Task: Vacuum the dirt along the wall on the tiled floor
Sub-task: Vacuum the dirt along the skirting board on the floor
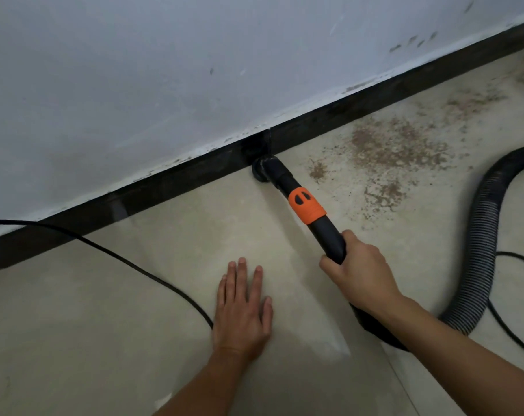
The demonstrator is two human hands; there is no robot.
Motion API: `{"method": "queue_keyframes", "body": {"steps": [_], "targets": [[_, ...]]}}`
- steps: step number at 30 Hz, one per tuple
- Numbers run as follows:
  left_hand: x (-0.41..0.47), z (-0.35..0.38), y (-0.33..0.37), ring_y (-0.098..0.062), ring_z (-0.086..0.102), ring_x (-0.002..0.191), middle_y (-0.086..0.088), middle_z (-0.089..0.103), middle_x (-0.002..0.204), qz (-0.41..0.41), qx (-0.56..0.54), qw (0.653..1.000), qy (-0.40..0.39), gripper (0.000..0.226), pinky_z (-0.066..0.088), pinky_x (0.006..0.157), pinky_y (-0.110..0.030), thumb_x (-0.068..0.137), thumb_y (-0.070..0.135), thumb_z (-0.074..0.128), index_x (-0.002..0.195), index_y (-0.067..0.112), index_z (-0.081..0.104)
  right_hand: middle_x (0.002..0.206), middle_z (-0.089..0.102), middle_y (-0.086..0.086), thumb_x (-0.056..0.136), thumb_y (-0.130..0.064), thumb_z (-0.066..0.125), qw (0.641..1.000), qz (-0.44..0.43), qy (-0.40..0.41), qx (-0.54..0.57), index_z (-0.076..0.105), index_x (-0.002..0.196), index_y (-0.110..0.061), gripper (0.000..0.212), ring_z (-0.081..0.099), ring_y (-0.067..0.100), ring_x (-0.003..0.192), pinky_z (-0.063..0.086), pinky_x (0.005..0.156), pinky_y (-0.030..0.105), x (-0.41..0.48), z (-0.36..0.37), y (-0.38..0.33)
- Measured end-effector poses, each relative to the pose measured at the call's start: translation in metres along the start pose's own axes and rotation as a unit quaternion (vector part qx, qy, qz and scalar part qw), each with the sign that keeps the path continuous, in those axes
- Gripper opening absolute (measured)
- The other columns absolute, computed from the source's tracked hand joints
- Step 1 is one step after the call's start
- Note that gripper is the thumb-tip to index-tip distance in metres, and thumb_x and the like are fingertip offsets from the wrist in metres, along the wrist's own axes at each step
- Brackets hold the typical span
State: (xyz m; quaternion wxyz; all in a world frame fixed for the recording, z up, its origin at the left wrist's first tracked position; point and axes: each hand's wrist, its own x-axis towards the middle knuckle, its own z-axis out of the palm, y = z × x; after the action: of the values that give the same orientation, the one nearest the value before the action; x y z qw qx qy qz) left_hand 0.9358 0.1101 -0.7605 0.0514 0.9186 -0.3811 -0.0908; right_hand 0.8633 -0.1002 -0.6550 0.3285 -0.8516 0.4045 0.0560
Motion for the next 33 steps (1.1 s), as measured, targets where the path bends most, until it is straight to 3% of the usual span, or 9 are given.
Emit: {"method": "queue_keyframes", "body": {"steps": [6, 12, 18, 21, 24, 27, 31, 33], "targets": [[0.001, 0.004, -0.003, -0.034, 0.026, 0.144, -0.019, 0.03, 0.155, 0.003, 0.0, 1.0, 0.017, 0.061, 0.019, 0.113, -0.044, 0.092, 0.043, 0.035, 0.145, 0.013, 0.043, 0.07, 0.054, -0.002, 0.085, -0.034, 0.062, 0.998, -0.028, -0.004, -0.054, 0.047, 0.093, -0.021, 0.021, 0.056, 0.022, 0.064, 0.04, 0.053, 0.032, -0.025, -0.002, 0.009], [0.005, 0.005, -0.002, -0.034, 0.023, 0.145, -0.018, 0.028, 0.156, -0.007, 0.01, 1.0, 0.025, 0.063, 0.015, 0.116, -0.042, 0.095, 0.045, 0.023, 0.147, 0.014, 0.038, 0.071, 0.058, -0.002, 0.081, -0.042, 0.061, 0.996, 0.025, 0.026, -0.088, 0.048, 0.091, -0.026, 0.023, 0.059, 0.022, 0.067, 0.043, 0.057, 0.034, -0.105, -0.004, 0.071], [0.007, -0.005, 0.019, -0.045, 0.028, 0.139, -0.028, 0.034, 0.149, -0.055, -0.021, 0.998, -0.001, 0.077, 0.022, 0.115, -0.053, 0.086, 0.045, 0.01, 0.141, 0.005, 0.046, 0.055, 0.057, 0.003, 0.074, -0.032, 0.072, 0.981, 0.175, 0.083, 0.02, 0.051, 0.072, -0.023, 0.023, 0.058, 0.017, 0.053, 0.043, 0.051, 0.033, -0.215, -0.022, 0.132], [0.011, -0.007, 0.03, -0.048, 0.024, 0.139, -0.031, 0.031, 0.149, -0.069, -0.033, 0.997, -0.002, 0.069, 0.018, 0.115, -0.052, 0.088, 0.04, 0.019, 0.141, 0.004, 0.044, 0.051, 0.06, 0.006, 0.072, -0.026, 0.076, 0.964, 0.223, 0.112, 0.094, 0.056, 0.071, -0.02, 0.021, 0.059, 0.02, 0.045, 0.049, 0.05, 0.036, -0.232, -0.021, 0.147], [0.011, -0.005, 0.034, -0.048, 0.025, 0.139, -0.032, 0.031, 0.149, -0.083, -0.047, 0.995, 0.007, 0.065, 0.018, 0.115, -0.052, 0.087, 0.035, 0.027, 0.138, 0.002, 0.046, 0.049, 0.059, 0.008, 0.076, -0.019, 0.074, 0.954, 0.217, 0.128, 0.164, 0.057, 0.075, -0.015, 0.017, 0.056, 0.021, 0.039, 0.048, 0.047, 0.036, -0.228, -0.011, 0.141], [0.013, -0.001, 0.036, -0.05, 0.03, 0.135, -0.034, 0.037, 0.144, -0.09, -0.066, 0.993, 0.035, 0.059, 0.022, 0.113, -0.055, 0.086, 0.032, 0.032, 0.131, -0.001, 0.053, 0.048, 0.056, 0.006, 0.081, -0.01, 0.071, 0.947, 0.199, 0.094, 0.236, 0.056, 0.079, -0.005, 0.017, 0.05, 0.019, 0.038, 0.041, 0.042, 0.031, -0.209, -0.011, 0.128], [0.011, 0.008, 0.034, -0.051, 0.035, 0.132, -0.034, 0.041, 0.141, -0.08, -0.07, 0.992, 0.064, 0.061, 0.026, 0.111, -0.057, 0.088, 0.036, 0.026, 0.128, 0.0, 0.056, 0.052, 0.053, 0.01, 0.084, -0.007, 0.07, 0.899, 0.22, 0.164, 0.342, 0.055, 0.084, 0.001, 0.017, 0.048, 0.024, 0.042, 0.041, 0.048, 0.036, -0.172, -0.031, 0.131], [0.01, 0.011, 0.032, -0.05, 0.036, 0.132, -0.033, 0.042, 0.14, -0.077, -0.06, 0.992, 0.078, 0.06, 0.026, 0.111, -0.056, 0.089, 0.036, 0.028, 0.128, 0.0, 0.056, 0.053, 0.053, 0.011, 0.085, -0.007, 0.068, 0.902, 0.212, 0.162, 0.339, 0.055, 0.086, 0.004, 0.017, 0.049, 0.024, 0.043, 0.041, 0.045, 0.033, -0.163, -0.032, 0.13]]}}
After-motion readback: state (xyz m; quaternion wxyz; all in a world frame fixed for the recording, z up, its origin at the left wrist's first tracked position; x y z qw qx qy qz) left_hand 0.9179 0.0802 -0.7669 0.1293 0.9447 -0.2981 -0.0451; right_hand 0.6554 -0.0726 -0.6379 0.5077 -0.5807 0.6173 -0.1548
